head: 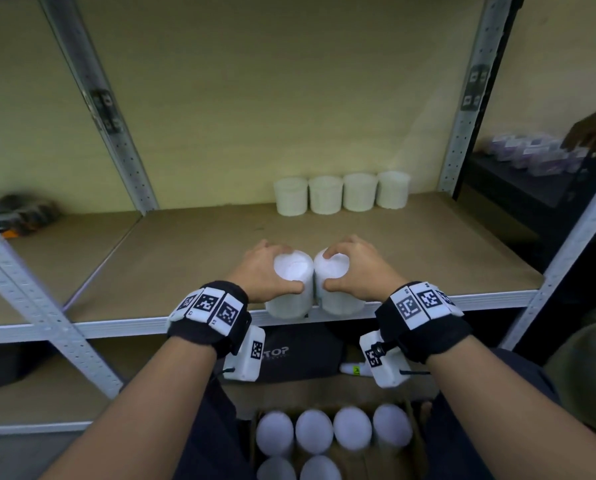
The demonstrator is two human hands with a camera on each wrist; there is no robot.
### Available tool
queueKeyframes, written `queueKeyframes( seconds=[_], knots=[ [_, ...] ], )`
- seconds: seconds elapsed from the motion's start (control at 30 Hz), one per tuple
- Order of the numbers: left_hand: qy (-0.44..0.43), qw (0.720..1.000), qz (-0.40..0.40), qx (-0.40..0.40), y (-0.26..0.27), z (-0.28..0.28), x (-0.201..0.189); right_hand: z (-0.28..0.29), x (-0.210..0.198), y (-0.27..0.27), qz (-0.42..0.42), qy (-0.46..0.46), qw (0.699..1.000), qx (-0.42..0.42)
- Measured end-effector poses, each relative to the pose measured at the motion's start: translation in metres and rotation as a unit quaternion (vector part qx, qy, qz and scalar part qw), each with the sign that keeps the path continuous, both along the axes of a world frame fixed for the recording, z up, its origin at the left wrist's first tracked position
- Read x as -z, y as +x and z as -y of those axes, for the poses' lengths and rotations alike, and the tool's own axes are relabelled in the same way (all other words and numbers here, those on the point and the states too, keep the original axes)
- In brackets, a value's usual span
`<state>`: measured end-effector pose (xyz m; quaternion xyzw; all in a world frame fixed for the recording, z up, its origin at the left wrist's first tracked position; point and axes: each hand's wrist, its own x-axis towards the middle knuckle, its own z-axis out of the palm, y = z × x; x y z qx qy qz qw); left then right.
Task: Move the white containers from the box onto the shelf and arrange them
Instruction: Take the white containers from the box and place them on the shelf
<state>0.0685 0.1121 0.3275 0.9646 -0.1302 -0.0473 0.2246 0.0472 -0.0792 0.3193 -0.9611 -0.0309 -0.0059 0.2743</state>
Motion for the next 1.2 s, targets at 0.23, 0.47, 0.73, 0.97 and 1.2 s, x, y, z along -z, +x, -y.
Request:
queueKeyframes(
  seconds=[0.23, 0.47, 0.73, 0.97, 1.2],
  knots=[
    [0.013, 1.000, -0.017, 0.020, 0.003, -0.003, 0.001, 0.005, 0.002, 0.000, -0.003, -0.012, 1.000, -0.023],
    [0.058, 0.997, 0.043, 0.039, -0.017, -0.003, -0.011, 0.005, -0.008, -0.016, 0.027, -0.064, 0.998, 0.003],
    [0.051, 0.996, 0.057, 0.053, -0.020, -0.002, -0.005, 0.004, -0.016, -0.019, 0.013, -0.088, 0.996, -0.022],
    [0.041, 0.996, 0.075, 0.035, -0.004, -0.014, -0.001, -0.007, -0.017, -0.001, 0.014, -0.090, 0.995, -0.038],
    [0.043, 0.996, 0.082, 0.003, 0.028, -0.031, 0.001, -0.032, -0.013, 0.045, 0.017, -0.111, 0.992, -0.052]
  ],
)
